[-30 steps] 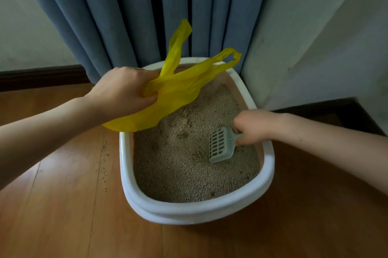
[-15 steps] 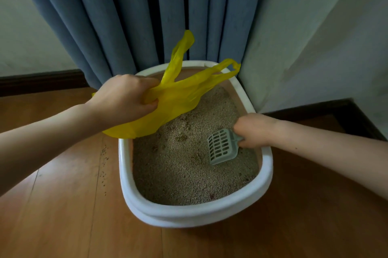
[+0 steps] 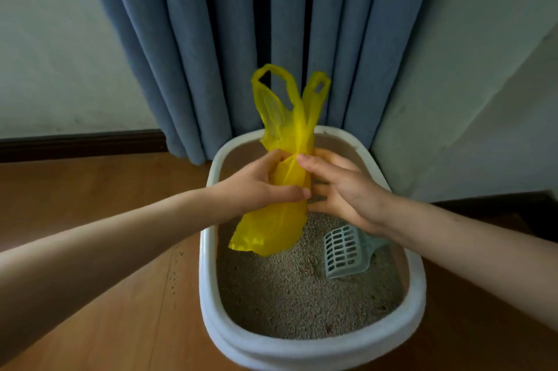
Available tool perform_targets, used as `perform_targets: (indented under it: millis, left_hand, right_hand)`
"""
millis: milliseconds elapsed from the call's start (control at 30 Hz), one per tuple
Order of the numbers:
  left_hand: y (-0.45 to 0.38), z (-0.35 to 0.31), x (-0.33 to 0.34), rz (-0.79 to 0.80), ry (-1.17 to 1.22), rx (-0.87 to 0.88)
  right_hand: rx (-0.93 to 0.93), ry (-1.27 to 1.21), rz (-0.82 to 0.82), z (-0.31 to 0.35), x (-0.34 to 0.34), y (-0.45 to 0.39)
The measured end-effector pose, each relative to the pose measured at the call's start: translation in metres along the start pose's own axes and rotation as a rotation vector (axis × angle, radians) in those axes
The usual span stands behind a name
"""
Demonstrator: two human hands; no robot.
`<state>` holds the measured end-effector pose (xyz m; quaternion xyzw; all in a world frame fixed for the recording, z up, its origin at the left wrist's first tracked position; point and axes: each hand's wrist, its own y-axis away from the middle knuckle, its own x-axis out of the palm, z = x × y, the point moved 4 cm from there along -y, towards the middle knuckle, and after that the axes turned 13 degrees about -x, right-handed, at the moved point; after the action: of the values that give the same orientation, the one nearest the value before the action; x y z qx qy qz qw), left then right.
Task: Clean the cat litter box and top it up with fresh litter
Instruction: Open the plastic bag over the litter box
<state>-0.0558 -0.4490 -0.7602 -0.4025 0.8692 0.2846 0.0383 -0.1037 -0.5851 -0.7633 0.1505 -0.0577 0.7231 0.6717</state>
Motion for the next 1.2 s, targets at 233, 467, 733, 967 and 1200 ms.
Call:
perform_targets:
  millis: [233,467,733,967,1200]
  left_hand:
    - [0.005,0.005,-0.010,0.112,0.143,-0.042]
    - [-0.008,0.030,-0.041,-0.055,0.359,-0.176]
    - [-0.014,0.082,-0.077,-0.297,0.358,-0.306]
    - [-0.010,0.052,-0.103,-0.650,0.067,-0.010]
    - [0.000,-0.023,-0.084,-0.427,-0.637,0.296]
  right_hand:
    - [-0.043,0.020,-0.106,-0.004,-0.021,-0.003]
    - [-0.011,-0.008,-0.356,-0.008,-0.059,-0.007]
    - [0.066,-0.076,-0.482,-0.019,-0.095,-0.003]
    - [-0.024,-0.022,-0.346,-0.002,-0.089,-0.011]
    - [-0.150,0.077,-0.101,0.023,-0.061,-0.016]
